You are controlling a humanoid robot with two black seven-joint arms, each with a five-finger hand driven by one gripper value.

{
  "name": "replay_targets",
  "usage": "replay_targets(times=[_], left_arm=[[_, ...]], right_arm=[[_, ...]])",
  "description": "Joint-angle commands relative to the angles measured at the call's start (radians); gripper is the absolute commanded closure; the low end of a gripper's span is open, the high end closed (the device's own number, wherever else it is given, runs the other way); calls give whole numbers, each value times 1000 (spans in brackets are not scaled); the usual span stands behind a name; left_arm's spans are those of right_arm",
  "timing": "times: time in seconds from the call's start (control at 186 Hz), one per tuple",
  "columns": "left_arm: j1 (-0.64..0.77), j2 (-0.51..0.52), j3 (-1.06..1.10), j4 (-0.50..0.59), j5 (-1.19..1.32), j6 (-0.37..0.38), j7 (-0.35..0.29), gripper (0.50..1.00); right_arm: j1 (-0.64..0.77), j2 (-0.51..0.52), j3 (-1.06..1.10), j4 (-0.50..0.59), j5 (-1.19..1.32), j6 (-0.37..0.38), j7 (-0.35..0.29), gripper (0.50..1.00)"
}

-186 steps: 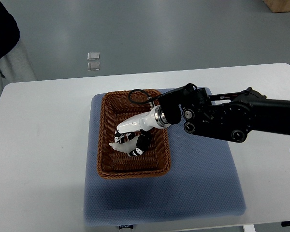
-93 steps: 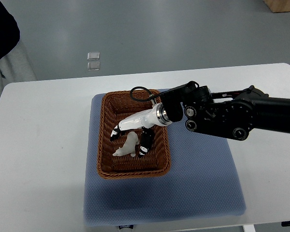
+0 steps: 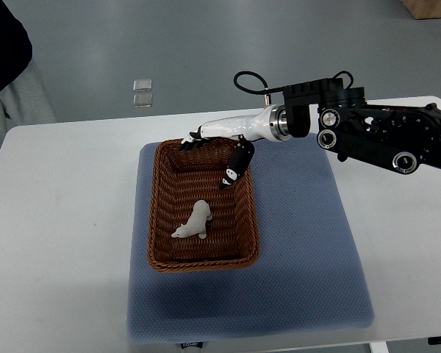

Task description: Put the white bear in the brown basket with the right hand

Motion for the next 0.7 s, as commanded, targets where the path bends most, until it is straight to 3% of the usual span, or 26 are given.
replay_targets(times=[0.0, 0.188, 0.44, 0.574, 0.693], left_arm=[[0, 0, 0, 0, 0, 0, 0, 500], [0, 0, 0, 0, 0, -1, -2, 500], [0, 0, 0, 0, 0, 0, 0, 500], [0, 0, 0, 0, 0, 0, -2, 500], [0, 0, 0, 0, 0, -1, 0, 500]], right_arm=[[-69, -25, 111, -24, 48, -18, 0, 576], [-213, -8, 325, -128, 151, -118, 1, 581], [-235, 4, 398, -173, 467, -248, 87, 581], [-249, 45, 493, -205, 630, -339, 90, 579], [-290, 107, 605, -262, 735, -372, 90, 576]])
